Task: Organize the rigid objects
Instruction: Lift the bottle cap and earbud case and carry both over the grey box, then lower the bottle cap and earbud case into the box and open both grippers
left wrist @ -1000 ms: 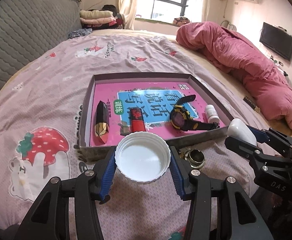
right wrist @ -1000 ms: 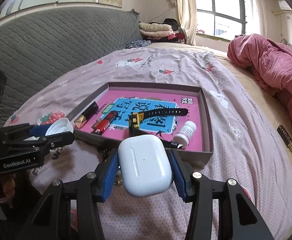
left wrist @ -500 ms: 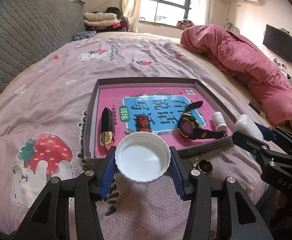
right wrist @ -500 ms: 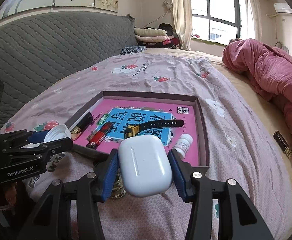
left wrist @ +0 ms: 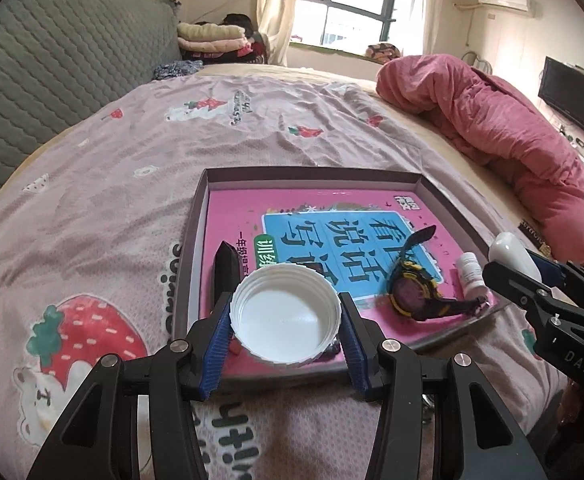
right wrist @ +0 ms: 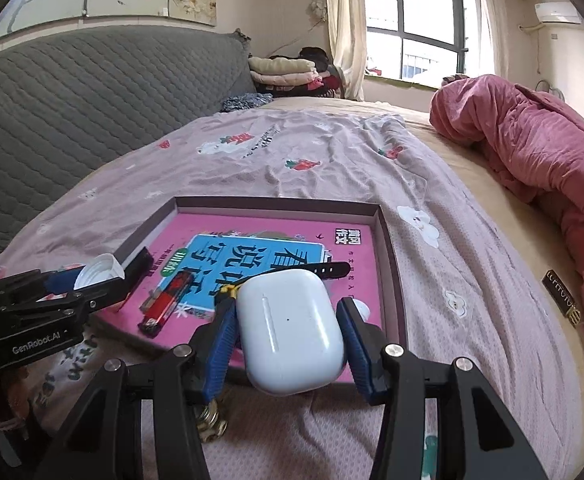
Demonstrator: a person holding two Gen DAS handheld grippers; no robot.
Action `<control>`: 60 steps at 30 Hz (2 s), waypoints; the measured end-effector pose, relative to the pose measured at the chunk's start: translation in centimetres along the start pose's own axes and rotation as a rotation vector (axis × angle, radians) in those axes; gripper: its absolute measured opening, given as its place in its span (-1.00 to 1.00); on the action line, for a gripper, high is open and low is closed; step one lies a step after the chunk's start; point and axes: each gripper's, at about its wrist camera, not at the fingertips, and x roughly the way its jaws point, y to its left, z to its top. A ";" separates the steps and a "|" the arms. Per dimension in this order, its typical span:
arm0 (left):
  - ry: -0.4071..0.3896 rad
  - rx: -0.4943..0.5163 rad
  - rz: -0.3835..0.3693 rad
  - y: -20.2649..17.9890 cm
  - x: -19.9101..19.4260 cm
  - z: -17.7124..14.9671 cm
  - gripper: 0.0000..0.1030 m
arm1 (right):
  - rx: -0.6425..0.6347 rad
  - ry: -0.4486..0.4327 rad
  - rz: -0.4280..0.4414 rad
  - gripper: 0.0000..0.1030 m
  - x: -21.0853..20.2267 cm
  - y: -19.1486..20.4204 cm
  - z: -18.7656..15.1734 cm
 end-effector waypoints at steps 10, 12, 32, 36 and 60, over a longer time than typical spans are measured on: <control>0.029 0.020 -0.017 -0.3 2.3 0.5 0.00 | 0.016 0.077 -0.060 -0.02 4.1 0.3 0.8; 0.037 0.026 -0.012 -0.4 2.7 0.5 0.00 | 0.016 0.094 -0.068 -0.03 4.8 0.4 0.8; 0.098 0.012 -0.002 0.2 4.5 0.1 0.00 | -0.005 0.219 -0.015 -0.02 6.2 2.1 0.7; 0.100 0.023 -0.001 0.2 4.5 0.1 0.00 | -0.005 0.238 -0.021 -0.02 6.3 2.2 0.8; 0.114 -0.029 -0.035 1.0 4.4 0.1 0.01 | 0.015 0.233 -0.036 -0.01 6.0 1.9 1.2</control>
